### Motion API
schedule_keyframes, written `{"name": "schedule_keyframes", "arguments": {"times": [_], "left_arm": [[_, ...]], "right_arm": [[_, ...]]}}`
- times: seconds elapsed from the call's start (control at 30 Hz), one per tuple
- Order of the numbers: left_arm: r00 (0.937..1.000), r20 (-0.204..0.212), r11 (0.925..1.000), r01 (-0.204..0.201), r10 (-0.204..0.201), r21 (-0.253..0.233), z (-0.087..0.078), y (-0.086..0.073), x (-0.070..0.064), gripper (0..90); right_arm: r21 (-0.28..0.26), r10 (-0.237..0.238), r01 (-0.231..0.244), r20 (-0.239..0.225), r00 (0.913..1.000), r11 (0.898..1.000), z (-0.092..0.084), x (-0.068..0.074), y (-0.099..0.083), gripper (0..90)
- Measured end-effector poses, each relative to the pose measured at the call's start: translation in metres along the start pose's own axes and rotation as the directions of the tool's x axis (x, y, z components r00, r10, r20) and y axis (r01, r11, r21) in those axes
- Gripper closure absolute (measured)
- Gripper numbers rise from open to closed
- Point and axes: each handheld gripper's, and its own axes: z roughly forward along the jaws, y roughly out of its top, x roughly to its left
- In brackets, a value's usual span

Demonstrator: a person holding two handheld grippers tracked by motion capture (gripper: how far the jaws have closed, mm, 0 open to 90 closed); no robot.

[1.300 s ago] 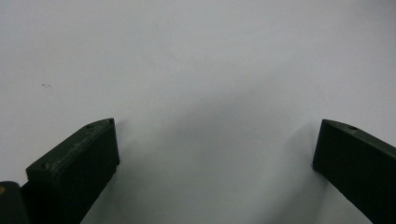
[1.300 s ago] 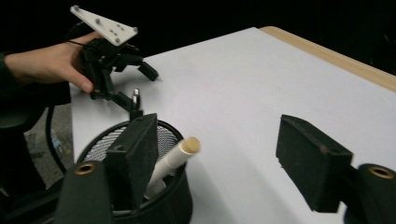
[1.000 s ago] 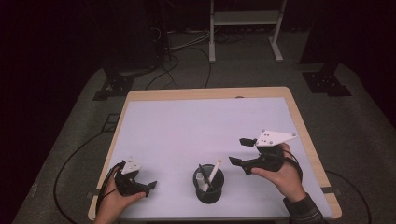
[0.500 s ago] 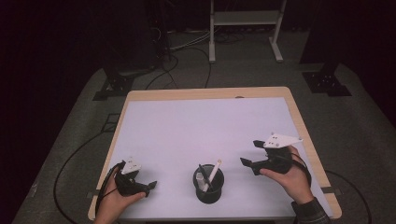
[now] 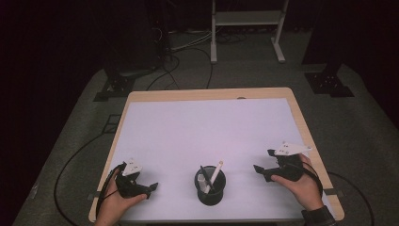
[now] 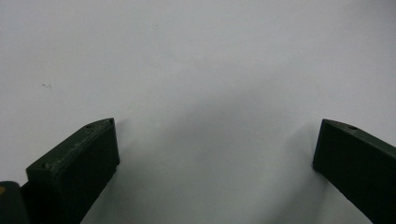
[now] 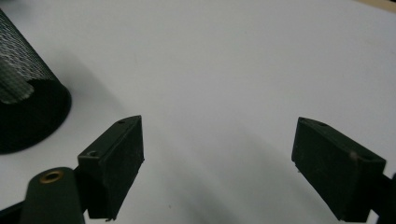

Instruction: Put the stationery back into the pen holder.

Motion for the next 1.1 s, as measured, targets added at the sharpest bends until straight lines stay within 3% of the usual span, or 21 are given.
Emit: {"name": "schedule_keyframes", "arguments": {"times": [0.37,0.63,0.77,0.97,1.1], "left_arm": [[1.0000,-0.001,1.0000,0.000,0.000,-0.001,0.000,0.000,0.000,0.0],[1.0000,-0.001,1.0000,0.000,0.000,-0.001,0.000,0.000,0.000,0.0],[1.0000,-0.001,1.0000,0.000,0.000,-0.001,0.000,0.000,0.000,0.0],[1.0000,-0.001,1.0000,-0.001,0.001,-0.001,0.000,0.000,0.000,0.0],[1.0000,-0.001,1.0000,0.000,0.000,-0.001,0.000,0.000,0.000,0.0]], "right_arm": [[0.065,0.026,-0.029,0.045,0.9987,0.997,0.006,-0.011,-0.023,16.0],[0.136,-0.002,-0.012,0.099,0.9951,0.991,0.012,-0.016,-0.035,16.0],[0.154,0.000,-0.016,0.105,0.9945,0.988,0.015,-0.017,-0.039,15.8],[0.112,0.050,-0.061,0.099,0.9938,0.992,0.014,-0.019,-0.046,14.5],[0.097,0.051,-0.061,0.101,0.9936,0.993,0.014,-0.019,-0.048,14.4]]}}
